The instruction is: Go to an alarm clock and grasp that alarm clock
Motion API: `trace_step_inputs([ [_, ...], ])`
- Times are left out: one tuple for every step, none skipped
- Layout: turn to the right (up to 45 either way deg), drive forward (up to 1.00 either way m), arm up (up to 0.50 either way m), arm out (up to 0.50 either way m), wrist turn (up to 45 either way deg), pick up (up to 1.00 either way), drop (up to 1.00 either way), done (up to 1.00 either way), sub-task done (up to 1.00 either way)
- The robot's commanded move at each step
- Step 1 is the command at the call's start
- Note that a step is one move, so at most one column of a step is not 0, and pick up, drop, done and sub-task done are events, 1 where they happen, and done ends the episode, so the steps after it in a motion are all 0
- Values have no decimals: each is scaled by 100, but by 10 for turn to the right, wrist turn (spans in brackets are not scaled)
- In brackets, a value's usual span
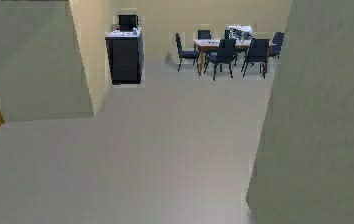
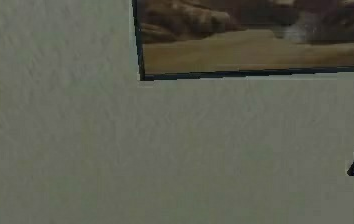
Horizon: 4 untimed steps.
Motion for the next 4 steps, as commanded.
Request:
trace_step_inputs([
  [0, 100, 0, 0, 0, 0, 0, 0, 0],
  [0, 35, 0, 0, 0, 0, 0, 0, 0],
  [360, 0, 0, 0, 0, 0, 0, 0, 0],
  [0, 45, 0, 0, 0, 0, 0, 0, 0],
])
